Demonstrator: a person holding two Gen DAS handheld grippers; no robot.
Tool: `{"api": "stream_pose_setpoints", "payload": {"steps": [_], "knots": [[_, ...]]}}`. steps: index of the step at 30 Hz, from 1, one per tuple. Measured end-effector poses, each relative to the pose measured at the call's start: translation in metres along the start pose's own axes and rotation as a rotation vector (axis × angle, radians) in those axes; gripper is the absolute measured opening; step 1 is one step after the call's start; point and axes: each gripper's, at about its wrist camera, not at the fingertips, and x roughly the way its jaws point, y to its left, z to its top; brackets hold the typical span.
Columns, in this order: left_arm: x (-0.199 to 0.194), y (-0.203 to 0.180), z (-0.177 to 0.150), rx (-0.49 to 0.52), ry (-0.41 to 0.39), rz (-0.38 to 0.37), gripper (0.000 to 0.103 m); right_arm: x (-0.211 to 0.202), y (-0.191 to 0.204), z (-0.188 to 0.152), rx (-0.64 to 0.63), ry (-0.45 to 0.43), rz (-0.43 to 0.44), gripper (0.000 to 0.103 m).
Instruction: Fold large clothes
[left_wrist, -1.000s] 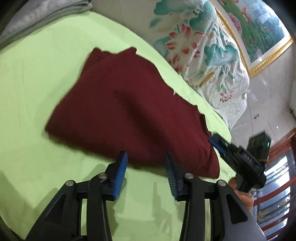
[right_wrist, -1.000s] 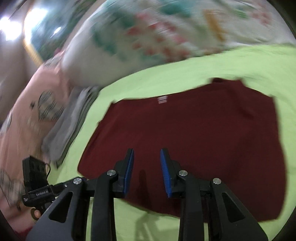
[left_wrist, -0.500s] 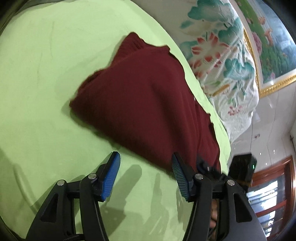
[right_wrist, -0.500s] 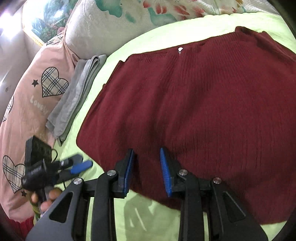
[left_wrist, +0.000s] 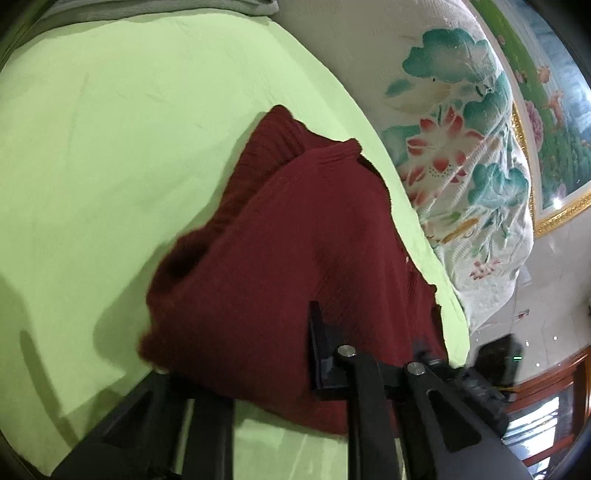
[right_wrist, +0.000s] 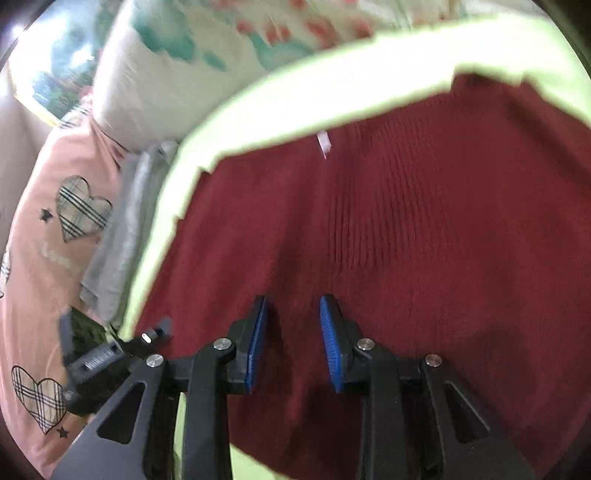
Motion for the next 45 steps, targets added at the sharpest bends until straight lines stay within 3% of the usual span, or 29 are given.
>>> {"api": "stream_pose_setpoints", "payload": {"steps": [3, 7, 11, 15, 18, 27, 30, 31, 33, 36, 41, 45], "knots": [[-0.007, -0.024, 0.003, 0.100, -0.023, -0.001, 0.012, -0.002, -0.004, -0.002, -0.005, -0.012, 0.035, 0.030], [-0.017, -0.088, -0.002, 0.289, -0.044, -0.048, 0.012, -0.019, -0.031, 0.004, 0.160, -0.020, 0.183, 0.032], [-0.008, -0.154, -0.025, 0.487, -0.005, -0.113, 0.011, -0.042, -0.061, 0.013, 0.281, -0.081, 0.270, 0.045], [0.033, -0.200, -0.075, 0.707, 0.079, -0.066, 0.011, -0.057, -0.094, 0.017, 0.441, -0.117, 0.437, 0.053], [0.063, -0.202, -0.101, 0.780, 0.139, -0.009, 0.011, -0.056, -0.103, 0.015, 0.519, -0.122, 0.535, 0.060], [0.070, -0.198, -0.109, 0.809, 0.146, 0.015, 0.011, -0.052, -0.080, 0.031, 0.427, -0.084, 0.441, 0.064], [0.069, -0.195, -0.114, 0.831, 0.137, 0.029, 0.012, -0.047, -0.064, 0.046, 0.329, -0.063, 0.279, 0.063], [0.070, -0.194, -0.116, 0.832, 0.139, 0.034, 0.011, -0.043, -0.061, 0.050, 0.300, -0.051, 0.233, 0.060], [0.069, -0.196, -0.117, 0.826, 0.139, 0.038, 0.012, -0.031, -0.056, 0.059, 0.244, -0.008, 0.139, 0.017], [0.055, -0.213, -0.112, 0.792, 0.112, 0.006, 0.011, -0.047, -0.043, 0.068, 0.122, -0.048, 0.123, 0.016], [0.047, -0.261, -0.123, 0.820, 0.108, -0.145, 0.012, -0.132, -0.016, 0.076, -0.124, -0.217, 0.086, 0.016], [0.081, -0.273, -0.147, 0.835, 0.184, -0.172, 0.012, -0.135, -0.063, 0.078, -0.066, -0.181, 0.016, 0.016]]}}
